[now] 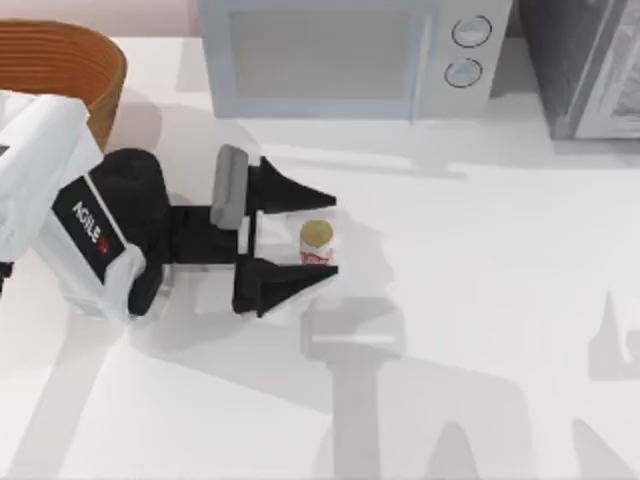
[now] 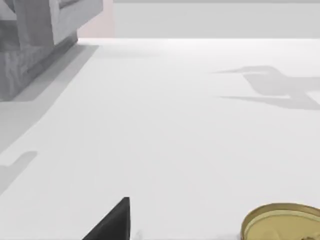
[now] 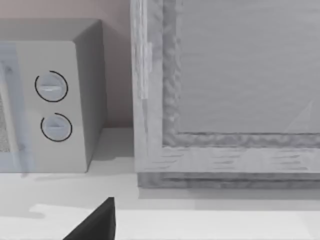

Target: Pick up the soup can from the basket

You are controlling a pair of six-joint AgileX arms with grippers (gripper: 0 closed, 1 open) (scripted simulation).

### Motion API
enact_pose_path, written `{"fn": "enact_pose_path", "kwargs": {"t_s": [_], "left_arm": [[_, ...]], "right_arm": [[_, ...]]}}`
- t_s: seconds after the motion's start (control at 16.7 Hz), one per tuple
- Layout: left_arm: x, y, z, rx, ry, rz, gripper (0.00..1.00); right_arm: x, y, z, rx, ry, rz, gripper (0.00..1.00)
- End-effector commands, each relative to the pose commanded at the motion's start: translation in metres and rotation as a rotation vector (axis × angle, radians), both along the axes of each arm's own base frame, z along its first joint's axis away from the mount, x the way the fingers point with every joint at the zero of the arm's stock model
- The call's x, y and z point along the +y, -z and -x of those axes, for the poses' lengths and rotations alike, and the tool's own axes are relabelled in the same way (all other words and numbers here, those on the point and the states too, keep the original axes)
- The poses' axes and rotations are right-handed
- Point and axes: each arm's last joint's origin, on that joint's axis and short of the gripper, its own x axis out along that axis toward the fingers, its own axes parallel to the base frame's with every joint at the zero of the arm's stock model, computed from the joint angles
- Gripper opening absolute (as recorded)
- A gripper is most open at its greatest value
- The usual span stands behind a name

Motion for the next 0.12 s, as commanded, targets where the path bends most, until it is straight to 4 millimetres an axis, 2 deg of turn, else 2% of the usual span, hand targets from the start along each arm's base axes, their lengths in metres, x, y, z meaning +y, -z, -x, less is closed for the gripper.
{"fn": "enact_pose_path", "kwargs": {"t_s": [0.12], "left_arm": [[0.0, 0.0, 0.0, 0.0, 0.0, 0.0, 1.0]], "right_arm": [[0.0, 0.0, 0.0, 0.0, 0.0, 0.0, 1.0]]}}
